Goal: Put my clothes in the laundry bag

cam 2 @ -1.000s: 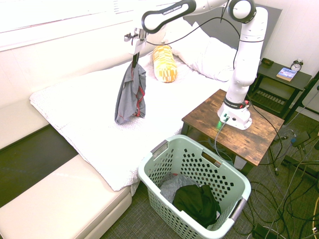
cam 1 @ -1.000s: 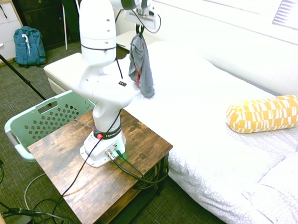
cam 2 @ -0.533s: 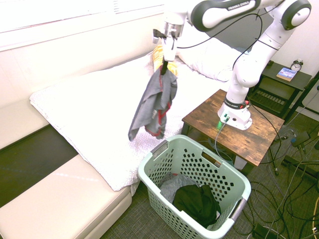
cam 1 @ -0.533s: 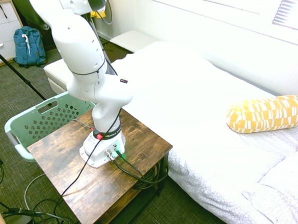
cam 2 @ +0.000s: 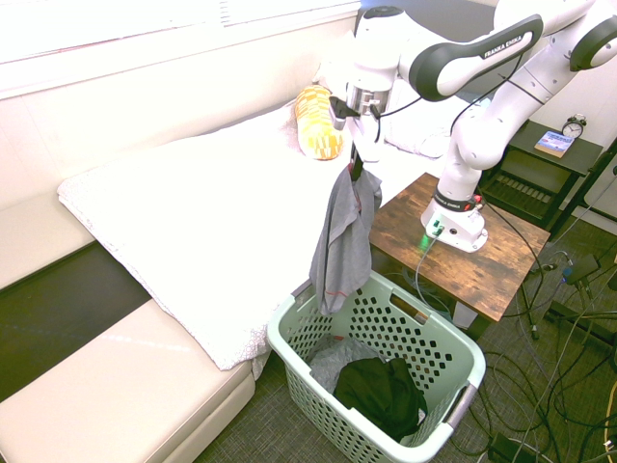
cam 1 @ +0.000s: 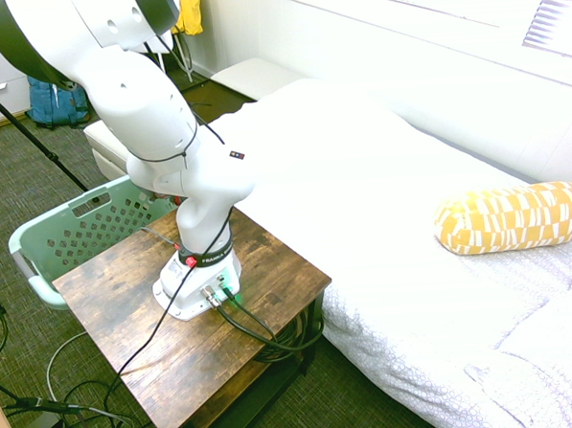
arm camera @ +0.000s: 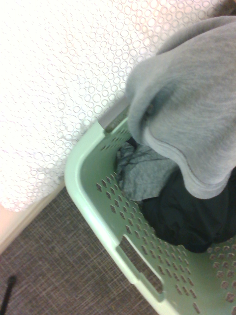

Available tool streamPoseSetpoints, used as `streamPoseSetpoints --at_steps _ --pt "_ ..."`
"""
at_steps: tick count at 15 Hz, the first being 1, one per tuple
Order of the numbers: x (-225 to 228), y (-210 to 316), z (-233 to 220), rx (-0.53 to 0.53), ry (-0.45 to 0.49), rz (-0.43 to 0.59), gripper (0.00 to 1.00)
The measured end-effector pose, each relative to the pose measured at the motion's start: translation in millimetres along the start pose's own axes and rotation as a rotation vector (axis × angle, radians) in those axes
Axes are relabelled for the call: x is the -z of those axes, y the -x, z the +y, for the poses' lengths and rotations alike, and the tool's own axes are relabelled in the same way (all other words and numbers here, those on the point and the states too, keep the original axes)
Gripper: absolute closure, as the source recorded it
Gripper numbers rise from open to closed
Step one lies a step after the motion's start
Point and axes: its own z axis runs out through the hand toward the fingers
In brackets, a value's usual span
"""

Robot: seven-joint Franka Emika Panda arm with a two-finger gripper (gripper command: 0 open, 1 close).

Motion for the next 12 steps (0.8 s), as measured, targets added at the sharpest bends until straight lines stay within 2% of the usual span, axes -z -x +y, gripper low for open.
streamPoseSetpoints --at_steps 4,8,9,12 --pt "-25.0 35.6 -13.5 0.05 0.052 -0.009 1.0" --pt "-35.2 49.5 -16.0 0.073 0.071 -0.014 1.0" --pt "-36.5 51.1 -16.1 0.076 0.074 -0.014 0.0" --pt "-40.5 55.2 -15.4 0.084 0.09 -0.017 0.0"
